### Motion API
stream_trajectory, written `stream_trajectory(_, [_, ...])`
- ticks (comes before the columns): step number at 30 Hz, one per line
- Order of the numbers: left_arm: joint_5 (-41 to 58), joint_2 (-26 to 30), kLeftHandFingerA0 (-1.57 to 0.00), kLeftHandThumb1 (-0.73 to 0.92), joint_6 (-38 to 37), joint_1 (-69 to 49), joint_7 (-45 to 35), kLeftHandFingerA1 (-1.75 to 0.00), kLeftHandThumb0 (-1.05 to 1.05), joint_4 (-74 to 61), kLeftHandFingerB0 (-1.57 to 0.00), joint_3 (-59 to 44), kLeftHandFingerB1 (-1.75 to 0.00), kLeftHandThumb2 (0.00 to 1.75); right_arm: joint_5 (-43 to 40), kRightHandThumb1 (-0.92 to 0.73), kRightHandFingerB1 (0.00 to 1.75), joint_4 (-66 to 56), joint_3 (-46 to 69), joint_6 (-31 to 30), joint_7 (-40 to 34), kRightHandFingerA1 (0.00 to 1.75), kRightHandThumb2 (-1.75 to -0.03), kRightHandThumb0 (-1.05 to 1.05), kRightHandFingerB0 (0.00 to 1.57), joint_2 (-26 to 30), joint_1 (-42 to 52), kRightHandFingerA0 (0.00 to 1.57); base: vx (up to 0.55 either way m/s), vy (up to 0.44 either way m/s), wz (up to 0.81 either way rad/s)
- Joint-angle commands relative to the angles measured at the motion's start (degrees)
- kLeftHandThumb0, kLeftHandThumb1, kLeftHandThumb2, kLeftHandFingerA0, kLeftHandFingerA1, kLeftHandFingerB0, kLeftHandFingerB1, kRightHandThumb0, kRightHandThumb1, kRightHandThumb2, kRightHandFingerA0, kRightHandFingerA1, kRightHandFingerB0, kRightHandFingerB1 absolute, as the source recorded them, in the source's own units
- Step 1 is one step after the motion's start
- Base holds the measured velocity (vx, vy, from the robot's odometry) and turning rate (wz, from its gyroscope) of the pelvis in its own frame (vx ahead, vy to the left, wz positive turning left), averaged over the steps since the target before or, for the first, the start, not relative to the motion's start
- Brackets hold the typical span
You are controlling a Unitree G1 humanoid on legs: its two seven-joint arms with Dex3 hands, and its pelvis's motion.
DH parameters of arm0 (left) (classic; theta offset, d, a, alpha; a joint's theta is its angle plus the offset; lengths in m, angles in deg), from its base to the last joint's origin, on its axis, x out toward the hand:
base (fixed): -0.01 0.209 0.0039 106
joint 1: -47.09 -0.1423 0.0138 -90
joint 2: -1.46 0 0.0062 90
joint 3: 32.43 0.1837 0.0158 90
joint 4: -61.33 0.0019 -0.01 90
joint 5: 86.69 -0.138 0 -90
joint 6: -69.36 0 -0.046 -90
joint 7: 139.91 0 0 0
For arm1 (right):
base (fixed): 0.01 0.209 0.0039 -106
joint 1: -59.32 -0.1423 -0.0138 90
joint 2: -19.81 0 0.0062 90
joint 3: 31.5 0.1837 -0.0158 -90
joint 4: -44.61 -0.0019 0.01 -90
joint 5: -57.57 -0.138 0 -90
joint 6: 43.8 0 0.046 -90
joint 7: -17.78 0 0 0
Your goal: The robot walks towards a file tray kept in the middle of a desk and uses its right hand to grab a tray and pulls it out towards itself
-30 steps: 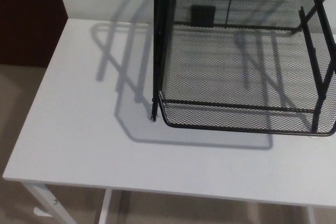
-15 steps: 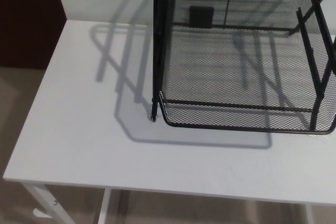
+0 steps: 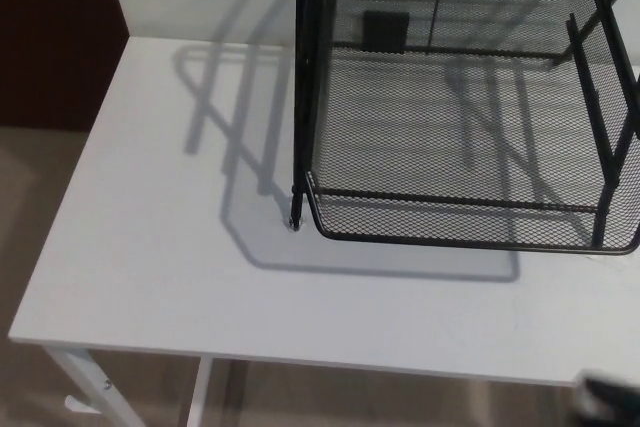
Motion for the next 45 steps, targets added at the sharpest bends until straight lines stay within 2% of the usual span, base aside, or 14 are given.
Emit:
stream_trajectory(1, [1.3,1.2,-0.31,0.8,2.8,-1.2,-1.0,-0.41,-0.61,-2.8,-0.28,-1.3,-0.35,0.63,5.5,-0.65,0.35,-24.0,18.0,0.4,-0.7,0.46,-0.6,-0.63,0.17,1.9,-9.3,0.12,0.0,0.0,0.0])
stream_trajectory(2, [-0.6,1.8,-0.32,0.81,3.8,-1.6,0.1,-0.39,-0.57,-4.0,-0.28,-0.6,-0.35,0.64,12.8,-0.45,0.4,-26.4,16.5,-2.9,-0.4,0.42,-0.82,-0.69,0.07,0.5,-14.9,0.01,0.0,0.0,0.0])
stream_trajectory(12, [0.0,1.8,-0.33,0.8,3.2,-2.0,-0.3,-0.41,-0.58,-5.3,-0.28,-0.9,-0.35,0.63,41.3,-0.45,0.19,-26.1,7.5,-11.1,10.6,0.38,-0.82,-0.75,0.0,-1.8,-37.8,0.0,0.0,0.0,0.0])
stream_trajectory(26, [-2.5,2.9,-0.35,0.79,3.4,-1.3,-0.1,-0.41,-0.58,-6.6,-0.29,0.5,-0.35,0.63,69.0,-0.46,0.39,-3.0,-5.8,-22.7,17.7,0.34,-0.78,-0.74,0.0,-1.4,-54.8,0.0,0.0,0.0,0.0])
stream_trajectory(29, [-3.0,3.4,-0.36,0.79,3.3,-0.8,-0.2,-0.41,-0.57,-6.2,-0.29,0.8,-0.35,0.63,71.1,-0.44,0.38,0.2,-7.4,-25.0,18.3,0.34,-0.77,-0.71,0.04,-1.4,-56.4,0.0,0.0,0.0,0.0])
stream_trajectory(31, [-2.9,3.4,-0.36,0.79,3.3,-0.8,-0.2,-0.41,-0.58,-6.6,-0.29,0.8,-0.35,0.63,72.2,-0.46,0.42,3.7,-9.0,-26.8,17.7,0.37,-0.54,-0.65,0.06,-1.0,-57.6,0.0,0.0,0.0,0.0])
stream_trajectory(32, [-2.7,3.2,-0.36,0.79,3.7,-1.6,-0.4,-0.41,-0.56,-8.2,-0.28,0.8,-0.35,0.63,73.7,-0.41,0.41,5.0,-9.7,-27.6,18.3,0.36,-0.76,-0.64,0.05,-0.7,-58.1,0.0,0.0,0.0,0.0])
stream_trajectory(34, [-2.9,3.1,-0.36,0.79,4.2,-2.4,-0.4,-0.41,-0.55,-10.0,-0.28,0.9,-0.35,0.63,75.5,-0.39,0.42,6.9,-10.9,-29.0,19.2,0.36,-0.73,-0.6,0.08,-0.7,-58.7,0.0,0.0,0.0,0.0])
stream_trajectory(35, [-3.0,3.2,-0.33,0.61,4.2,-2.6,-0.4,-0.56,-0.53,-10.4,-0.16,1.0,-0.46,0.98,76.2,-0.21,0.49,8.3,-11.6,-29.9,19.4,0.55,-0.79,-0.38,0.01,-0.6,-59.1,0.0,0.0,0.0,0.0])
stream_trajectory(40, [-4.2,3.8,-0.35,0.6,3.2,-3.0,0.5,-0.57,-0.53,-11.1,-0.16,1.3,-0.47,0.99,78.3,-0.2,0.49,11.7,-13.8,-32.4,20.4,0.55,-0.77,-0.35,0.0,-0.4,-59.8,0.0,0.0,0.0,0.0])
stream_trajectory(41, [-3.9,3.7,-0.39,0.78,3.4,-3.0,0.3,-0.43,-0.55,-11.5,-0.29,1.2,-0.35,0.62,79.0,-0.39,0.37,12.5,-14.3,-33.0,20.2,0.44,-0.52,-0.48,0.08,-0.3,-59.8,0.0,0.0,0.0,0.0])
stream_trajectory(42, [-3.8,3.6,-0.36,0.59,3.3,-2.9,0.3,-0.58,-0.51,-11.4,-0.17,1.1,-0.47,0.97,79.5,-0.34,0.41,13.0,-14.7,-33.4,20.4,0.41,-0.69,-0.48,0.06,-0.3,-59.9,0.0,0.0,0.0,0.0])
stream_trajectory(44, [-3.9,3.8,-0.39,0.78,3.0,-2.4,0.2,-0.44,-0.55,-10.6,-0.29,1.2,-0.36,0.62,81.6,-0.34,0.4,14.7,-16.0,-34.8,20.2,0.39,-0.66,-0.49,0.08,-0.5,-59.7,0.0,0.0,0.0,0.0])
stream_trajectory(45, [-3.9,3.9,-0.39,0.78,2.9,-2.4,0.2,-0.44,-0.55,-10.5,-0.29,1.2,-0.36,0.62,81.9,-0.34,0.4,14.8,-16.3,-35.1,20.1,0.39,-0.66,-0.49,0.08,-0.5,-59.6,0.0,0.0,0.0,0.0])
